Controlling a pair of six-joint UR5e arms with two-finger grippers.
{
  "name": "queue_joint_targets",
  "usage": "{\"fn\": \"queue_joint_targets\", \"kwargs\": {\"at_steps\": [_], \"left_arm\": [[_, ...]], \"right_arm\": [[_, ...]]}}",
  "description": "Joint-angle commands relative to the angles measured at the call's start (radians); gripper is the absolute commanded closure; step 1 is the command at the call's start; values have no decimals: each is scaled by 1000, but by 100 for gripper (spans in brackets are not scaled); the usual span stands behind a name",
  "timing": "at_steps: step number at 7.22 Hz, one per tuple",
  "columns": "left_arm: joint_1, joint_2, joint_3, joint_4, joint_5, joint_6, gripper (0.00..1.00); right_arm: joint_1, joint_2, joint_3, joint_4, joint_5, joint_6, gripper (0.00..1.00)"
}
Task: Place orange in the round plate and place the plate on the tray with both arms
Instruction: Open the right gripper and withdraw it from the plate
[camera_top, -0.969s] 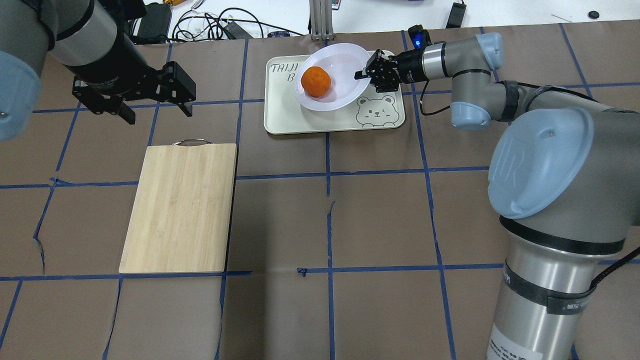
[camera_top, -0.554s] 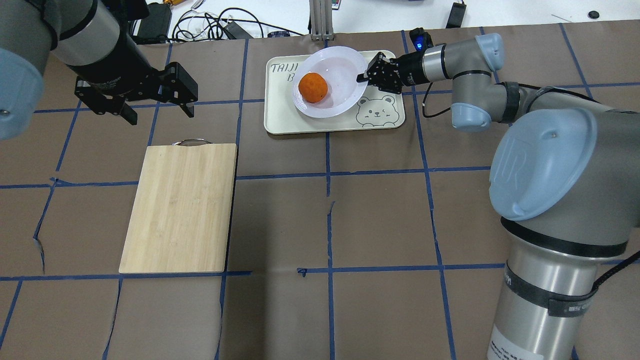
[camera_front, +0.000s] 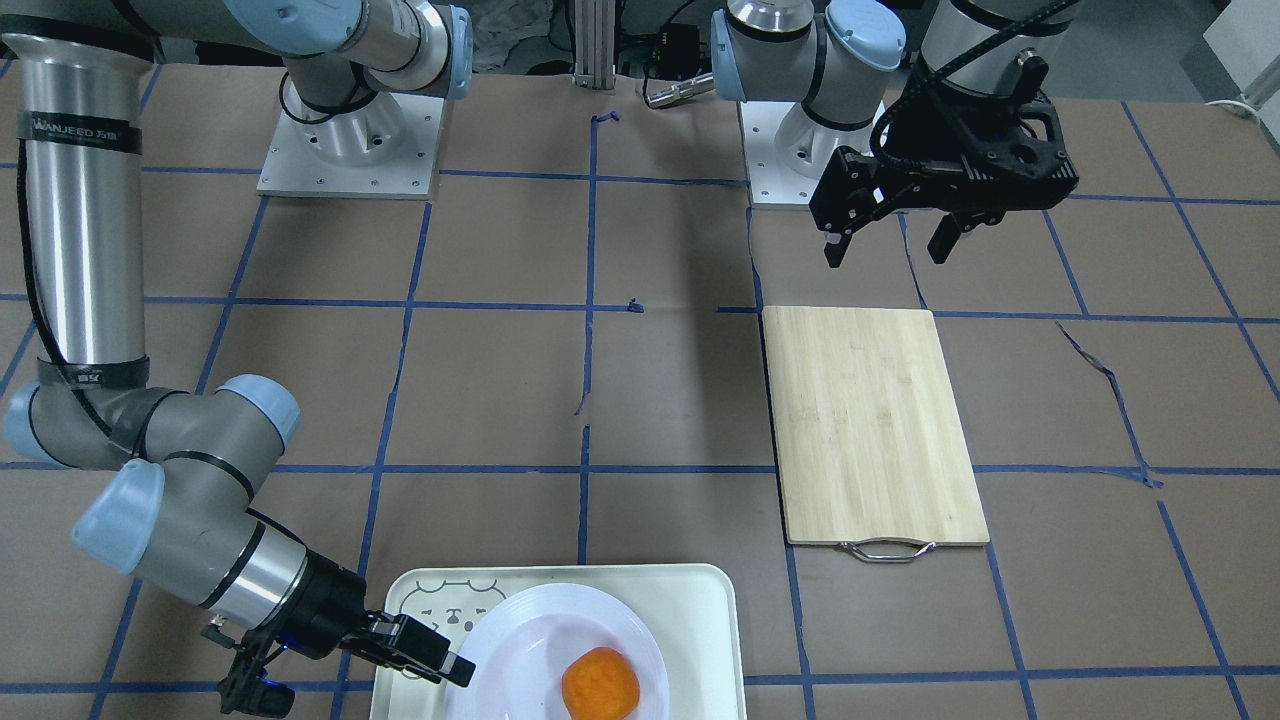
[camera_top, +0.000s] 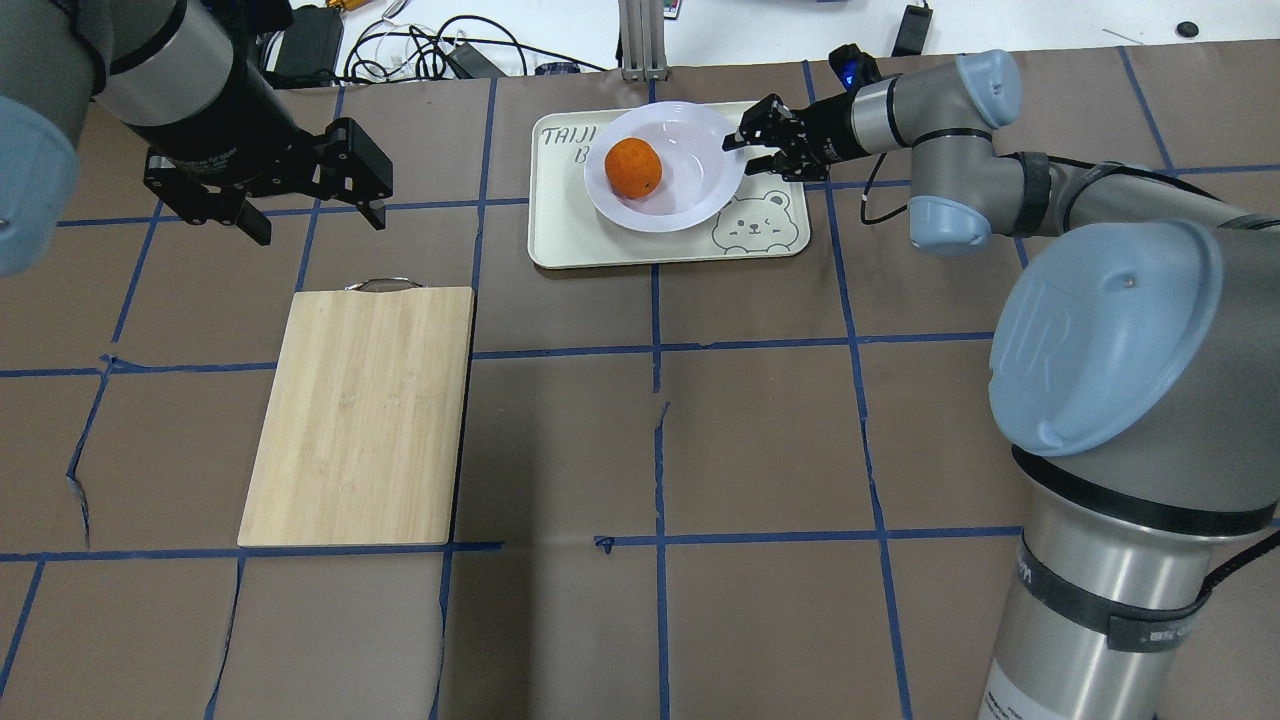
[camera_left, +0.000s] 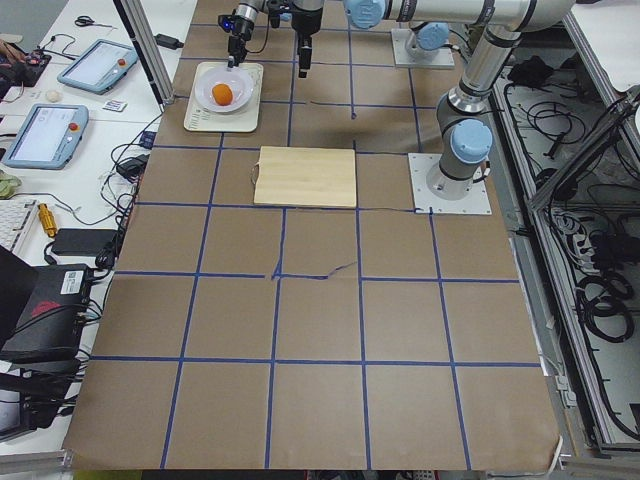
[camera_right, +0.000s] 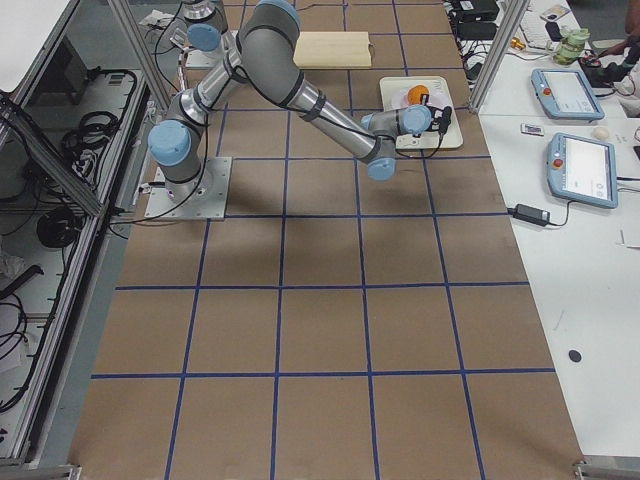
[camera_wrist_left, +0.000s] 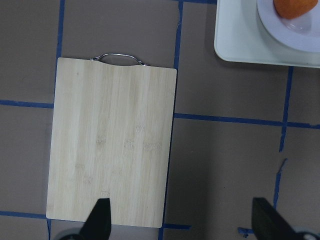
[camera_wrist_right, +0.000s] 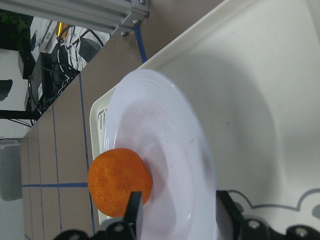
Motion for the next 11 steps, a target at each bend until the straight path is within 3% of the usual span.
{"fn": "queue_joint_targets", "kwargs": {"at_steps": [1,3,4,5,6,7,8,10,11], "left_arm": [[1,-11,2,4,-1,1,0],[1,-8,4,4,-1,1,0],[1,-3,1,4,2,1,0],[5,-2,-1,4,2,1,0],[7,-2,-7,4,2,1,0],[4,-5,-10,4,2,1,0],[7,-12,-10,10,0,2,0],[8,-8,-9,10,-1,2,0],[8,-9,-7,10,-3,2,0]], "right_arm": [[0,-118,-7,202,-216,-91,0],[9,-280,-10,477,-473,-217,0],[30,-363,-10,581,-546,-231,0],[47,-405,-16,642,-643,-306,0],[104,-465,-26,717,-812,-366,0],[151,-541,-42,804,-894,-369,0],[155,-621,-53,955,-884,-371,0],[146,-746,-34,1032,-756,-354,0],[147,-752,-34,1046,-759,-328,0]]}}
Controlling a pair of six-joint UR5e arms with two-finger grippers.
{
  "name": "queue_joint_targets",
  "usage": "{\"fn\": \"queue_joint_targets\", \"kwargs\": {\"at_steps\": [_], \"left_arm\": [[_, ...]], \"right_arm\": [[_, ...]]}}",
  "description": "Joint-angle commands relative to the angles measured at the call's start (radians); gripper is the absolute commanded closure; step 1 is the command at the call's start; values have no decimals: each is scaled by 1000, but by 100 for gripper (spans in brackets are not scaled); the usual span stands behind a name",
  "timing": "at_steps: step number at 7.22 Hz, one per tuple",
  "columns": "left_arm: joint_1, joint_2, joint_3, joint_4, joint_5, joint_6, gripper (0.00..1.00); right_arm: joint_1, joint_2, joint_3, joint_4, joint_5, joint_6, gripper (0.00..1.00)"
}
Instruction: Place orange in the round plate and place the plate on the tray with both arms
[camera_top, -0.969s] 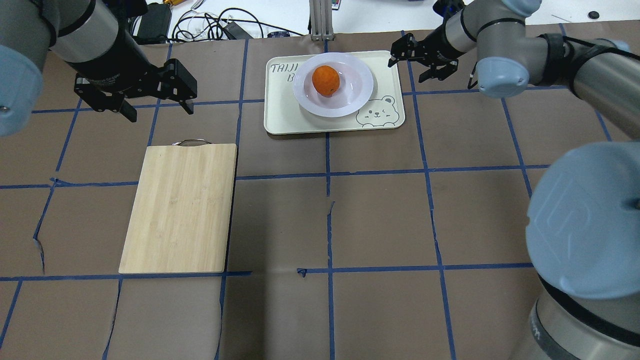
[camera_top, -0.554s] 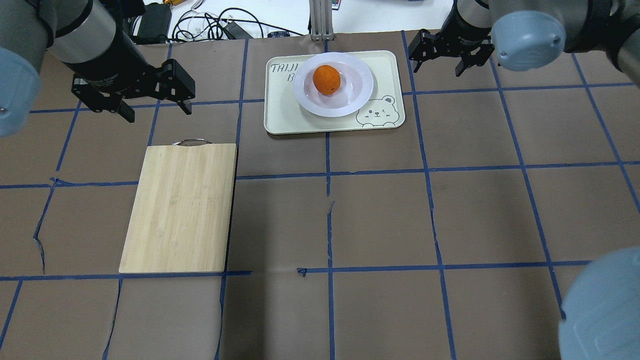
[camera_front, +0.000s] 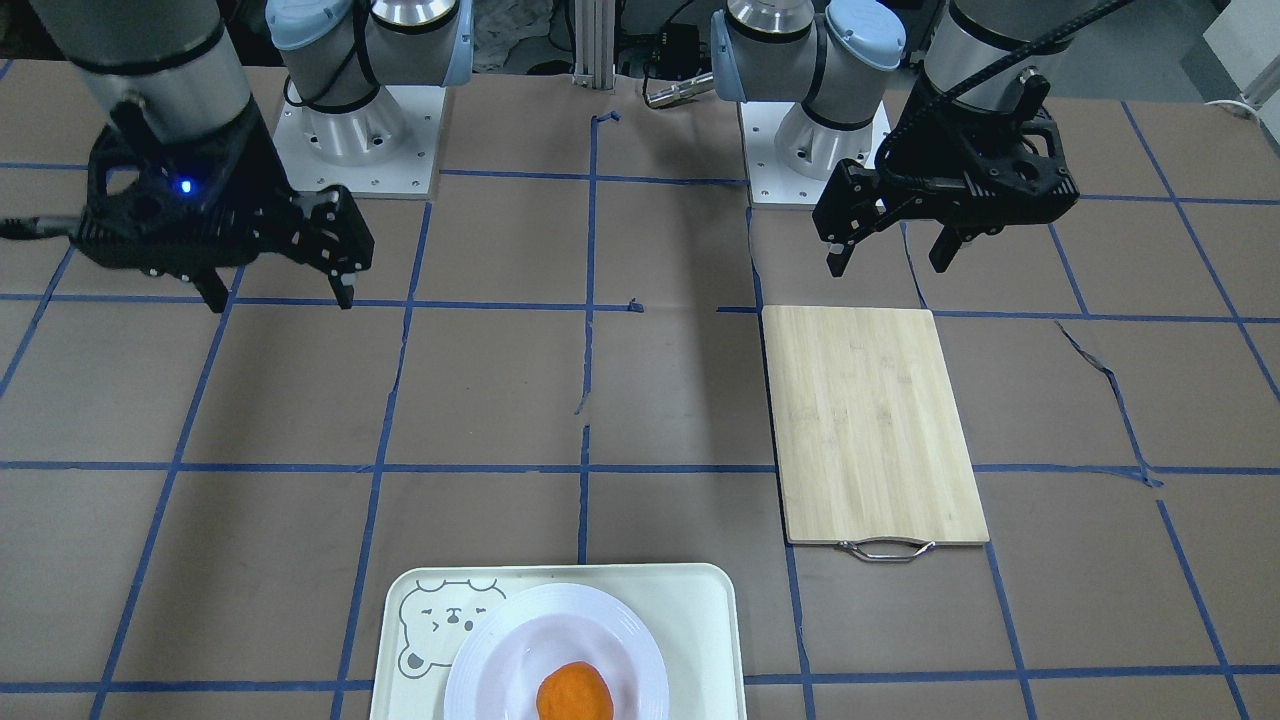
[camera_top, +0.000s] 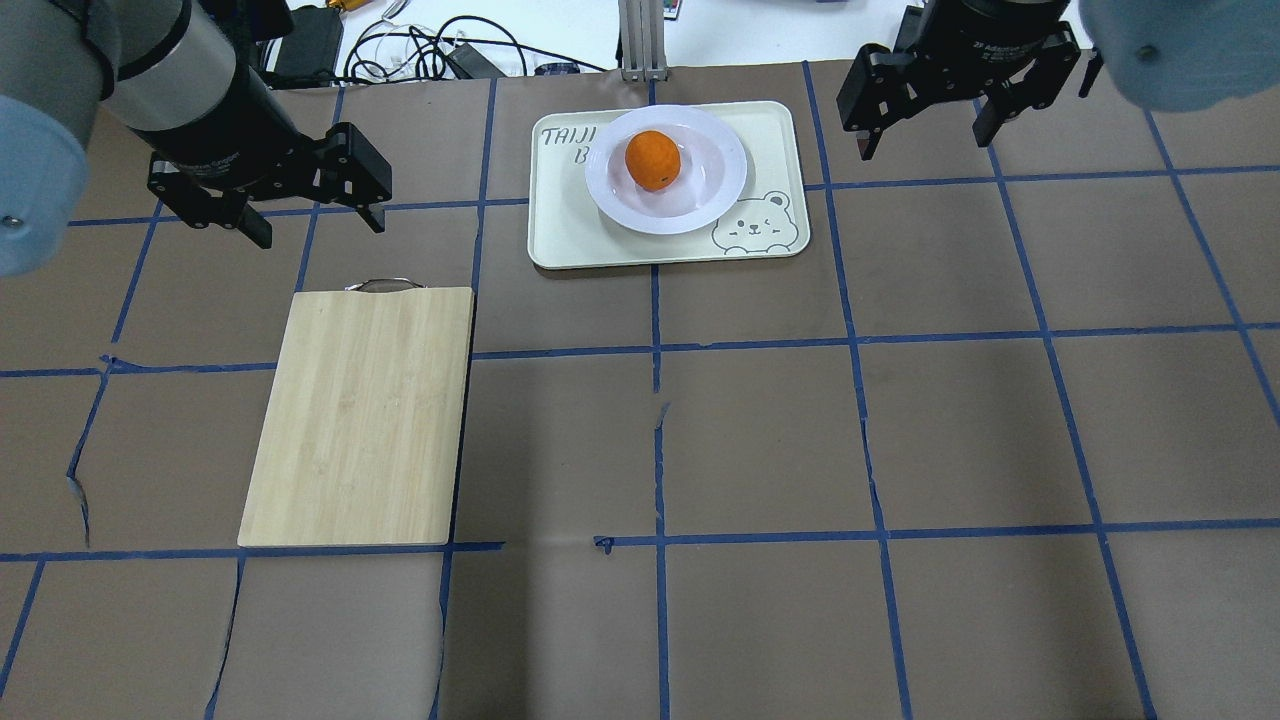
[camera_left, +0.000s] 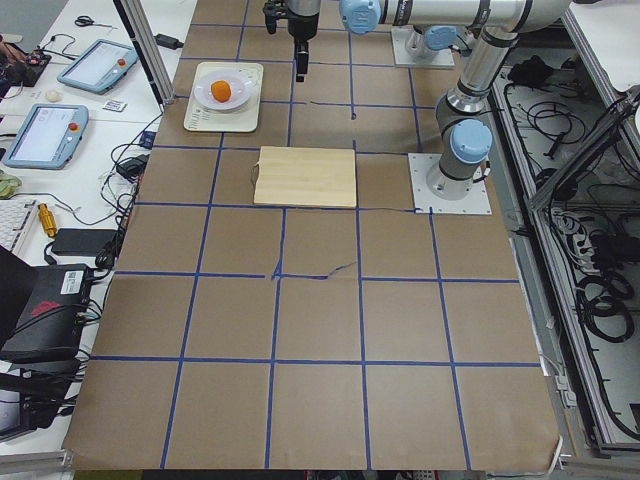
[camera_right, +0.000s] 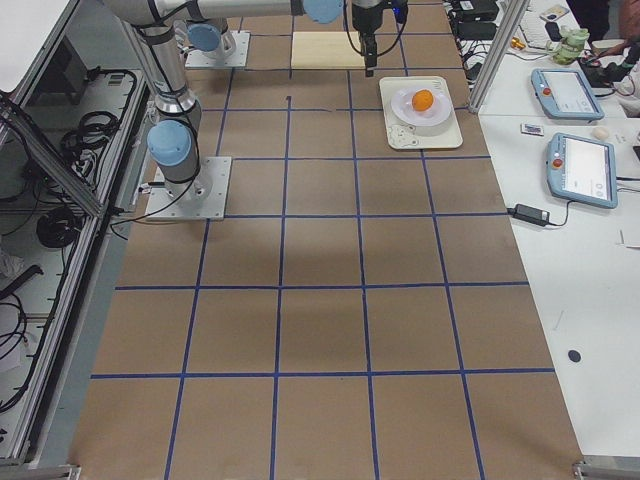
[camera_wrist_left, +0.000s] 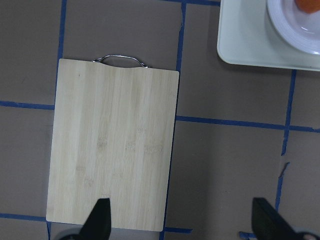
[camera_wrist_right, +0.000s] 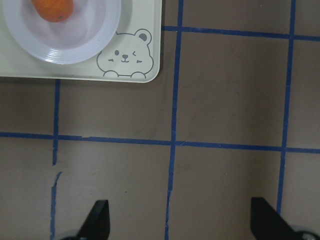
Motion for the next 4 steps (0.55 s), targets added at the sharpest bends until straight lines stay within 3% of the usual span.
{"fn": "queue_joint_targets", "kwargs": {"at_steps": [1,4], "left_arm": [[0,2,0,0,-2,0,0],[0,-1,0,0,-2,0,0]], "right_arm": [[-1,-38,4,57,30,36,0],[-4,-35,4,65,30,36,0]]}}
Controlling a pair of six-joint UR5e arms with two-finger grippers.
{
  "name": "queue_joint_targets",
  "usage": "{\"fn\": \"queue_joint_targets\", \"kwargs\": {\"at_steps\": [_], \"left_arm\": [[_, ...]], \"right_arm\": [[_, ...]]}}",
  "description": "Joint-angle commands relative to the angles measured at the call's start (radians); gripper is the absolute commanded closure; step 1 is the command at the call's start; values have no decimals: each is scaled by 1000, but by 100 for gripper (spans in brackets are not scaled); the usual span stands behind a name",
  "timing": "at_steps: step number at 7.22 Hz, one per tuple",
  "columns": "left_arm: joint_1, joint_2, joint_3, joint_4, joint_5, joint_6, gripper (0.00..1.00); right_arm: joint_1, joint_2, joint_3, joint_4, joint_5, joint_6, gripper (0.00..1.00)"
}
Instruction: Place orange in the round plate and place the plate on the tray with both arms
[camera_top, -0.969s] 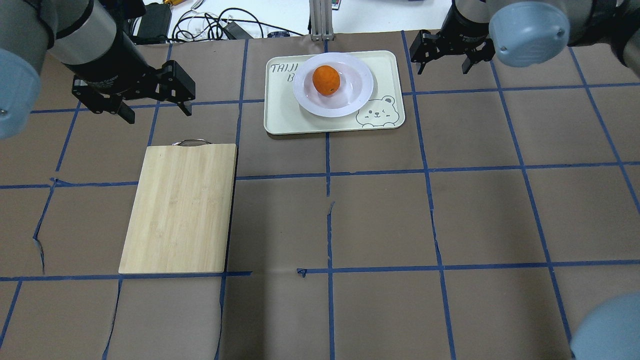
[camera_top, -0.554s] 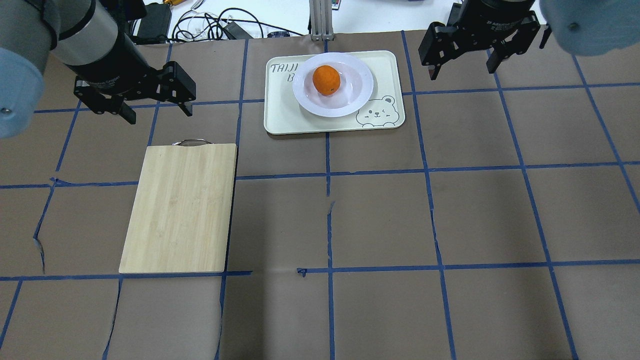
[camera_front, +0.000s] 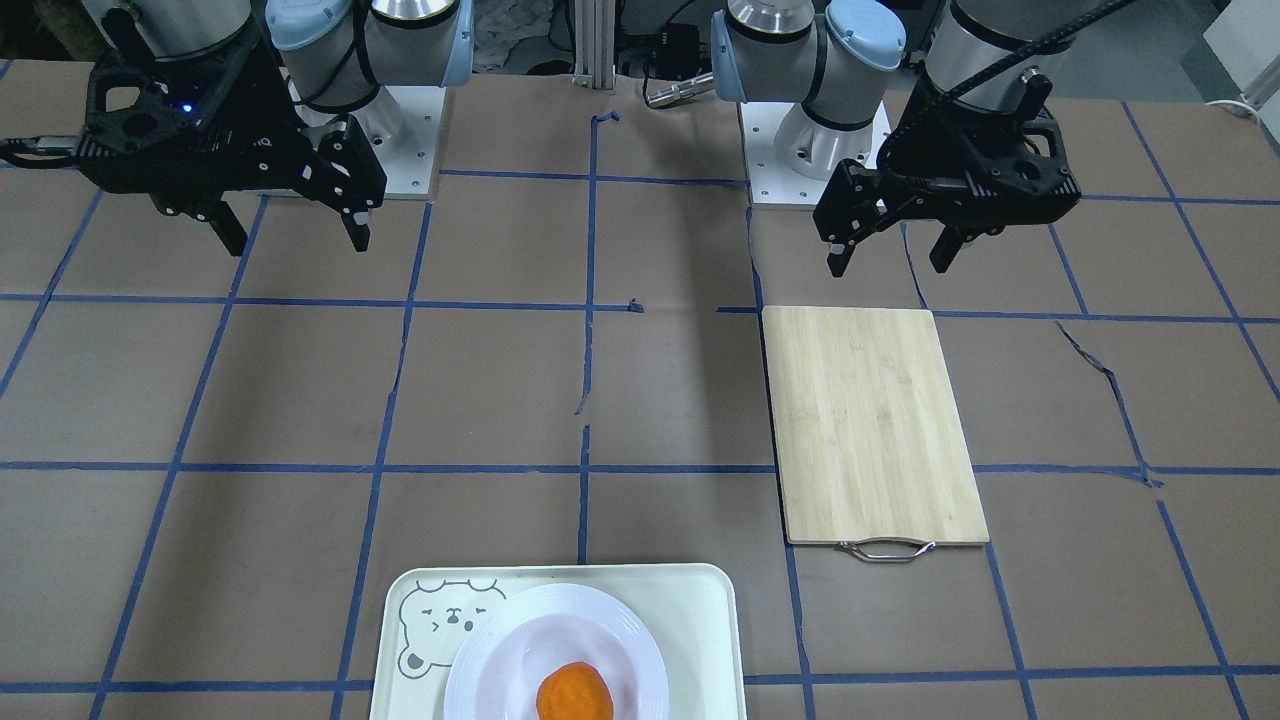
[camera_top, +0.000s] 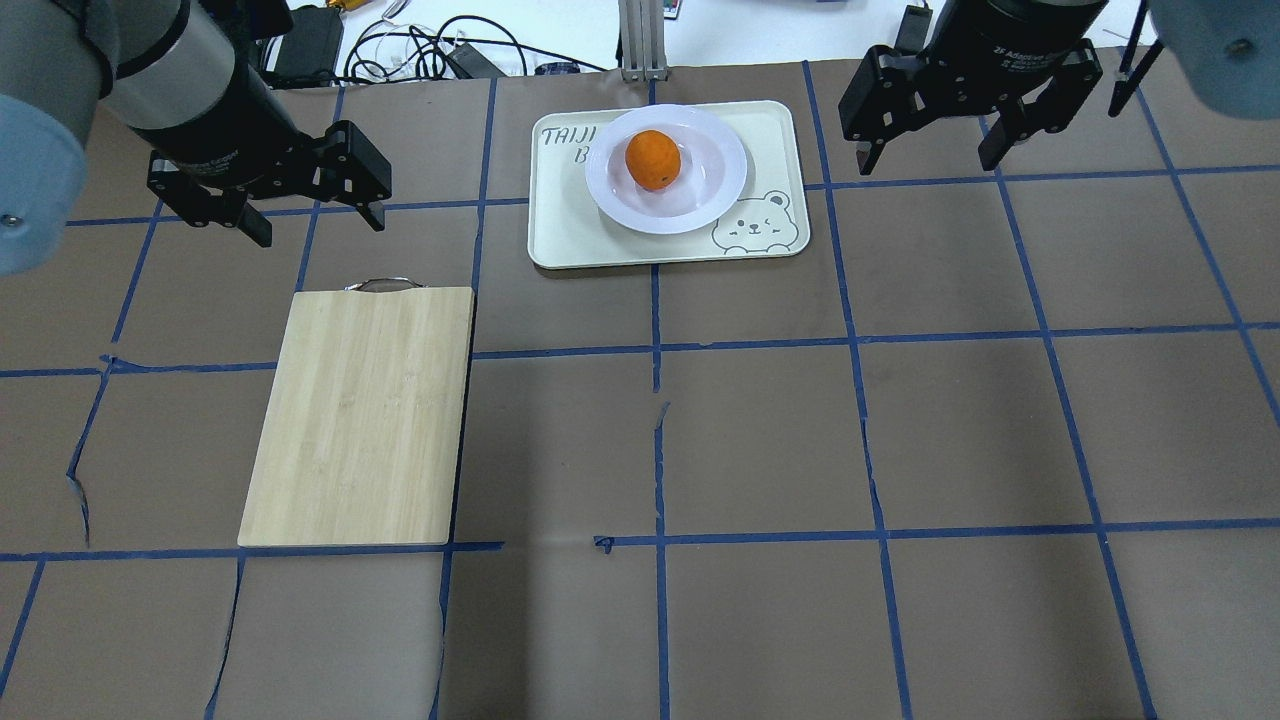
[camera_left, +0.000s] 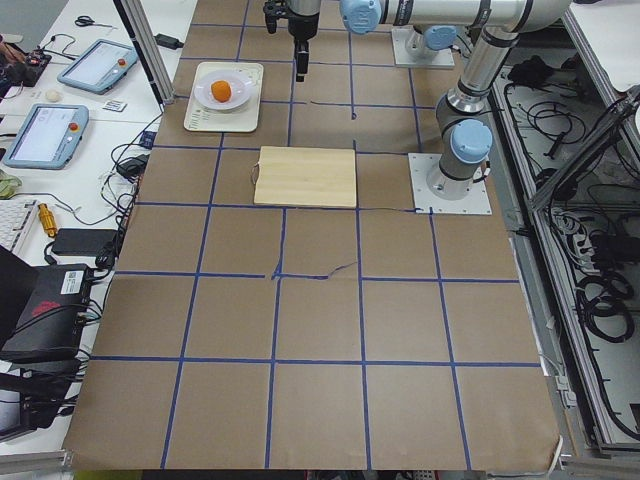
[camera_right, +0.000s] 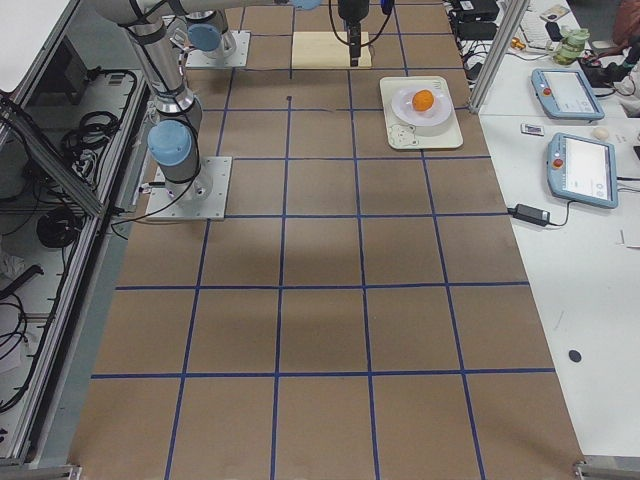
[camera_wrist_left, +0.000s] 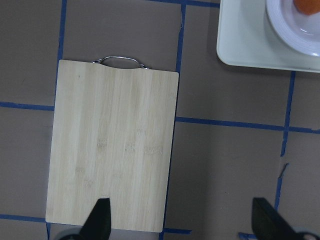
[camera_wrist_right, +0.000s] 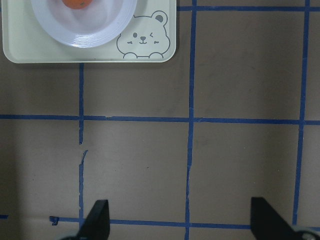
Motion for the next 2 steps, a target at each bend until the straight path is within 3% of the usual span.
{"fn": "queue_joint_targets", "kwargs": {"at_steps": [1,2], "left_arm": [[-2,-1,1,0,0,0,0],[-2,-3,0,0,0,0,0]], "right_arm": [[-3,0,0,-4,0,1,0],[-3,0,0,4,0,1,0]]}}
